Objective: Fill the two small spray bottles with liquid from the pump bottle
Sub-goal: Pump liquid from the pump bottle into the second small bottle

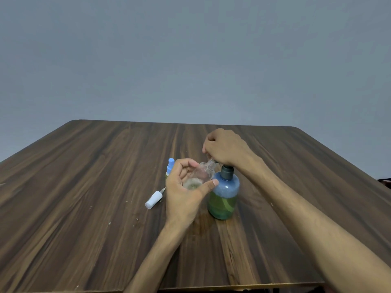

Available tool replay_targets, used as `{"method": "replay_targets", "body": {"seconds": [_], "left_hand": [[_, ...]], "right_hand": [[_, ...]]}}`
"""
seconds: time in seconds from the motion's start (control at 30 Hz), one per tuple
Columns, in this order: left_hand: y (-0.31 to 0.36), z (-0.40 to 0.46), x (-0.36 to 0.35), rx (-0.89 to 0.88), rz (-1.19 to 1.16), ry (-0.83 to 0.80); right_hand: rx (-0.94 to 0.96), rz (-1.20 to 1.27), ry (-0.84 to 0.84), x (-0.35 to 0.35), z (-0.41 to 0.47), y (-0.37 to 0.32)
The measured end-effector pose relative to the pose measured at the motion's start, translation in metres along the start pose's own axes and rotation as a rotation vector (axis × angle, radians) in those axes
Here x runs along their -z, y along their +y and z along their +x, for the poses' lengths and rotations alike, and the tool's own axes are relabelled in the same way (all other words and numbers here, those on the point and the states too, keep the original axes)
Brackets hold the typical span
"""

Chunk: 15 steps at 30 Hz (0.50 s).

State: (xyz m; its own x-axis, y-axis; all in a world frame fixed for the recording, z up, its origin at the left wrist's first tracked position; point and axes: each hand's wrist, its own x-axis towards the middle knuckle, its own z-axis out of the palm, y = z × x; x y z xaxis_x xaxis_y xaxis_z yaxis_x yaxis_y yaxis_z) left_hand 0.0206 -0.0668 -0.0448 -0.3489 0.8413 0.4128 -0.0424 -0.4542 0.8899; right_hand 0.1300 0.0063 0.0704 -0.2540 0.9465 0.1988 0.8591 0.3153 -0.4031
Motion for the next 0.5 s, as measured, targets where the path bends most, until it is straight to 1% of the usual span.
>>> {"method": "replay_targets", "body": {"seconds": [0.07,0.17,0.33,0.43,0.5], "left_hand": [[-0.0009,-0.0004,0.0007,0.003,0.004,0.005],[-0.0010,-0.0013,0.0007,0.003,0.007,0.009],[-0.0006,-0.0005,-0.0001,0.001,0.011,0.008],[-0.0012,-0.0005,0.0012,-0.010,0.021,0.004],[-0.0011,0.0003,0.0007,-0.010,0.013,-0.002]], "right_hand": [[0.001,-0.004,-0.008,0.0005,-0.0014,-0.0005],[0.019,0.017,0.061,0.0035,0.0012,0.0004],[0.018,0.028,0.007,-0.0029,0.0018,0.0026],[0.032,0.037,0.063,0.0008,0.0037,0.0016],[0.025,0.052,0.065,-0.0004,0.0039,0.0034]]}}
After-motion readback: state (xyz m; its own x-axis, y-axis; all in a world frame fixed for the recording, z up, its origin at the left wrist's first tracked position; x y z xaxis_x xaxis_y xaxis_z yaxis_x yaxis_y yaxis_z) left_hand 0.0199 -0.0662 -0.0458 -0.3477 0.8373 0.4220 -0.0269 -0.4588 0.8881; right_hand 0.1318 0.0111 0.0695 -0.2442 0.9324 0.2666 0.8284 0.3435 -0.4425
